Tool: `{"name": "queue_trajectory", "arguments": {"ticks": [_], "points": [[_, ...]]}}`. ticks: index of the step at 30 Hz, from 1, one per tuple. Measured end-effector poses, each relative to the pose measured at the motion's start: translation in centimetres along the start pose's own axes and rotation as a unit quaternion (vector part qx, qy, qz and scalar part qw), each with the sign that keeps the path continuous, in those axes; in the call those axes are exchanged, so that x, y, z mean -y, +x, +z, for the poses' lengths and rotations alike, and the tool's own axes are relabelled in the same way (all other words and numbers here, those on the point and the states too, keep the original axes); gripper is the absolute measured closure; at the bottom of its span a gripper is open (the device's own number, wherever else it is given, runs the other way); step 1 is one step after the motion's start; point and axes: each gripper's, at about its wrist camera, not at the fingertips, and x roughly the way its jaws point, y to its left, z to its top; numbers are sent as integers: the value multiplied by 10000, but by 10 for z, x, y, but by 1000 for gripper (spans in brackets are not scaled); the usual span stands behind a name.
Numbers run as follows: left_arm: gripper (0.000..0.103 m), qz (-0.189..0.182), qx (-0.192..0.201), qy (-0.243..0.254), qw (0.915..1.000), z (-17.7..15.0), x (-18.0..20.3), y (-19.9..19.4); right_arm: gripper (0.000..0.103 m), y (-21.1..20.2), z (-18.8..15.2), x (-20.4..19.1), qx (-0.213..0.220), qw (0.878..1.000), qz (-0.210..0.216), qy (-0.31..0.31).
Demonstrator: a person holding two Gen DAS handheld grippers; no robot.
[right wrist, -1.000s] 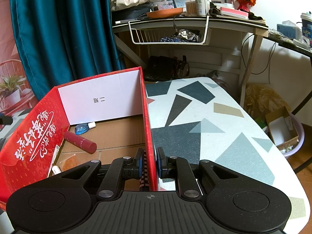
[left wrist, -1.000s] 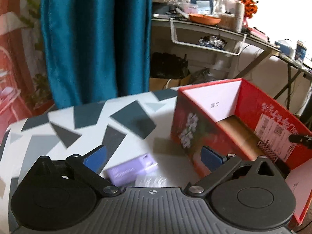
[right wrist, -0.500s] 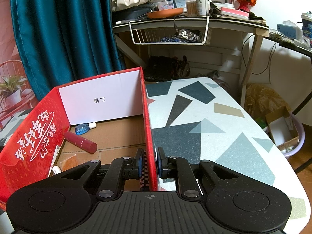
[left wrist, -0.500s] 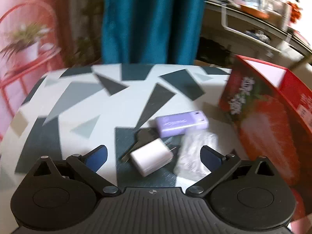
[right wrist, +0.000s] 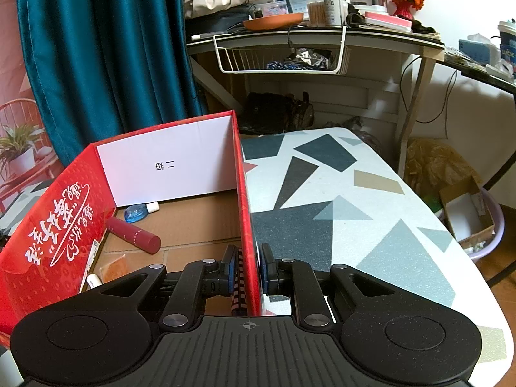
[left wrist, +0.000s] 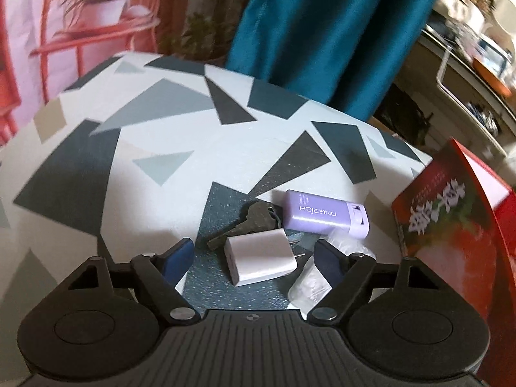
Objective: Organize rigid objects
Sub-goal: 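Close the left gripper on the white charger block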
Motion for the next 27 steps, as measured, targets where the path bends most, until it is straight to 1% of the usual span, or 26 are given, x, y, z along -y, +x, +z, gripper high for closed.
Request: {"name": "queue_trajectory", "arguments": {"ticks": [2, 3, 5, 9, 12, 15, 17, 19, 27], "points": [[25, 81, -88, -323, 9994, 1, -1, 3, 88, 0, 0, 0, -1, 10000, 0, 1], [27, 65, -117, -510, 9986, 2, -2, 4, 88, 0, 0, 0, -1, 10000, 0, 1], [32, 28, -185, -728, 9972, 2, -2, 6, 88, 0, 0, 0, -2, 10000, 1, 1], [35, 99, -254, -709, 9971, 1, 6, 10, 88, 0, 0, 0, -1, 10000, 3, 3], [35, 132, -280, -808, 9962, 0, 7, 13, 88, 0, 0, 0, 0, 10000, 3, 5], [43, 195, -295, -894, 9954, 0, 7, 17, 88, 0, 0, 0, -1, 10000, 4, 2], [50, 263, -306, -874, 9954, 0, 8, 18, 87, 0, 0, 0, -2, 10000, 4, 4], [50, 349, -293, -834, 9955, -1, 9, 19, 87, 0, 0, 0, -1, 10000, 5, 3], [50, 506, -207, -573, 9969, 0, 17, 23, 87, 0, 0, 0, -7, 10000, 2, 0]]}}
